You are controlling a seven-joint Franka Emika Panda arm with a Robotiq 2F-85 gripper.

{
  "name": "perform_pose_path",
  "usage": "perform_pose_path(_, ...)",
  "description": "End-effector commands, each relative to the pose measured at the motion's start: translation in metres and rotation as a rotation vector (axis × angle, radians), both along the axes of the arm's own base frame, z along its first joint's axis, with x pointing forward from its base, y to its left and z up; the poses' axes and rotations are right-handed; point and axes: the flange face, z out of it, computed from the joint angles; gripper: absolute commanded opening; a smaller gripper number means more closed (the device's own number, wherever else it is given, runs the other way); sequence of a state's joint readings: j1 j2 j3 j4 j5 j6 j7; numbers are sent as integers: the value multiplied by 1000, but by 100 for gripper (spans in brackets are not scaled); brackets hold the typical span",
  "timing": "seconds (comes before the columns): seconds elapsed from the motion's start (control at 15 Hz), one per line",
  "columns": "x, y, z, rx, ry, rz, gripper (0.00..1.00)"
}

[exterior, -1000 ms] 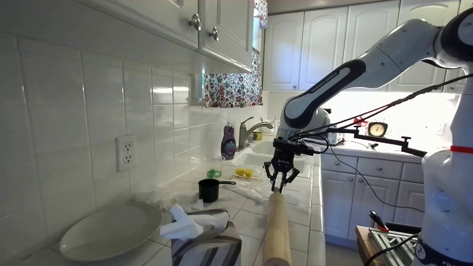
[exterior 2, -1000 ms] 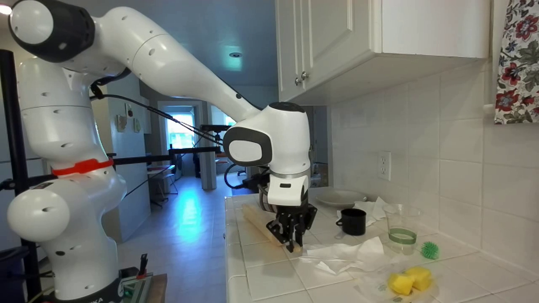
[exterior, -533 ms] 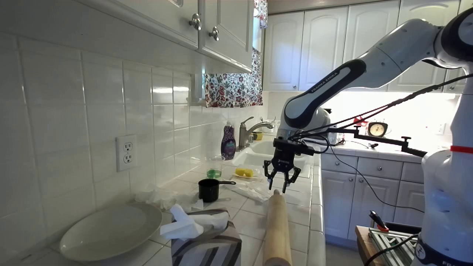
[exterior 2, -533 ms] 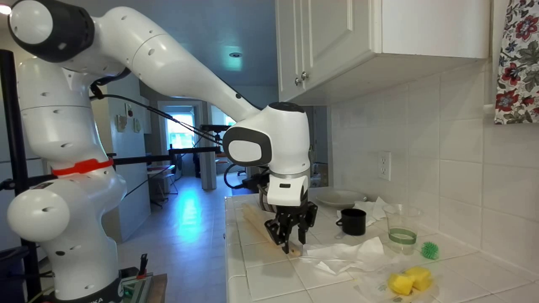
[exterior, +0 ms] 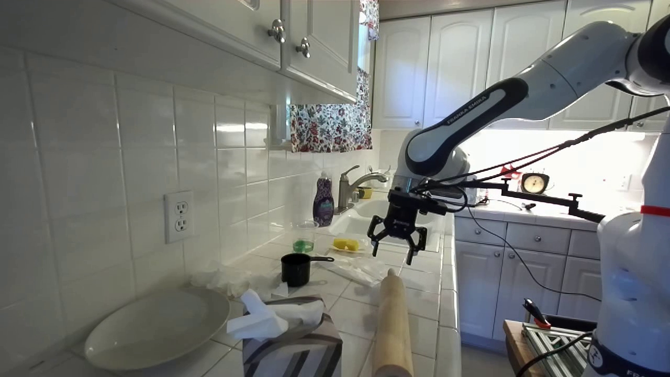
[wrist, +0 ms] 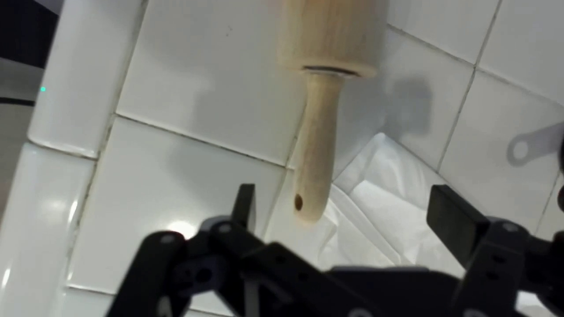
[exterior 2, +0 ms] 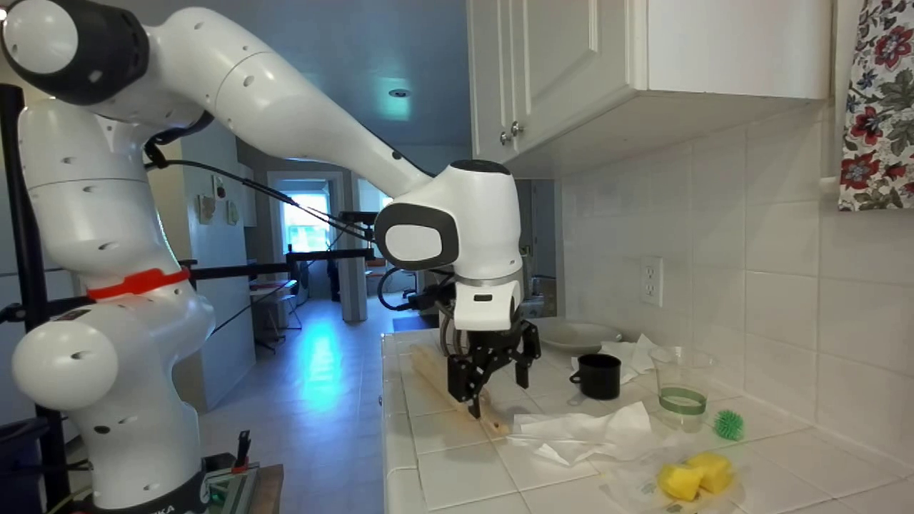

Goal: Turn the rolling pin to the right

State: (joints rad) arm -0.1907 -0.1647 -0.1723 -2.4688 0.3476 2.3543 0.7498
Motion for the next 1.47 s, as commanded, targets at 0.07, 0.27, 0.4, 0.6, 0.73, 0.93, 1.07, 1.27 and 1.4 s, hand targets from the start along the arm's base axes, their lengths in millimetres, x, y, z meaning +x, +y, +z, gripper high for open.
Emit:
perform_pose_path(0.07,-5,34,27,-61,22,155,100)
perform_pose_path(0.27,-8,53,40,-88,55,298,100)
perform_pose_path(0.4,-8,63,49,-120,76,394,100)
perform_pose_path(0.6,-9,82,62,-165,85,544,100)
perform_pose_path(0.73,-7,96,68,-166,84,645,100)
perform_pose_path(0.93,-6,113,75,-178,100,789,100)
perform_pose_path(1.07,-5,123,79,-200,110,881,100)
perform_pose_path(1.27,-2,138,84,-246,114,1020,100)
perform_pose_path(1.4,1,147,88,-270,89,1075,100)
